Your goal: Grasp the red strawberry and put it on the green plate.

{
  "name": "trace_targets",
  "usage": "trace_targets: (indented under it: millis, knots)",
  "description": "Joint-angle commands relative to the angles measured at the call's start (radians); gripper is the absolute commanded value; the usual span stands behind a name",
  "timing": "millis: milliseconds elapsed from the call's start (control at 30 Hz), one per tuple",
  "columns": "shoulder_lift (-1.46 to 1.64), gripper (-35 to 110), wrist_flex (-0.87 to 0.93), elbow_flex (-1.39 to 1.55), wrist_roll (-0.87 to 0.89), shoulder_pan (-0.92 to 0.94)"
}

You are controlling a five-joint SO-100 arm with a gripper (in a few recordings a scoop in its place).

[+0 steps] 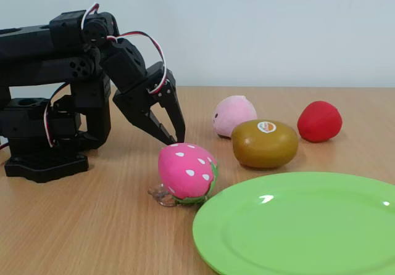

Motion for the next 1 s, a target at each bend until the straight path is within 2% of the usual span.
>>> trace_targets:
  millis: [0, 333, 400, 467, 567, 667, 767, 867, 900, 967]
  knots:
    - [0.025, -8, 0.014, 0.0, -0.098, -0.133]
    - [0.014, -8, 0.002, -0.002, -0.117, -0.115]
    - [-0.137, -8, -0.055, -0.095, -0.137, -0.1]
    - [-0.413, -8, -0.048, -0.333, -0.118, -0.084]
    - [-0.907, -8, 0.195, -0.9, -0.046, -0.075]
    - [-1.198, -8, 0.345, -1.376, -0.006, -0.04]
    - [-1.324, -8, 0.342, -1.595, -0.006, -0.026]
    - [-1.355, -8, 0.296, -1.603, -0.041, -0.035]
    - [-1.362, 0, 0.29, -1.603, -0.035, -0.037]
    - [-1.384, 32, 0.265, -1.6, 0.0, -0.028]
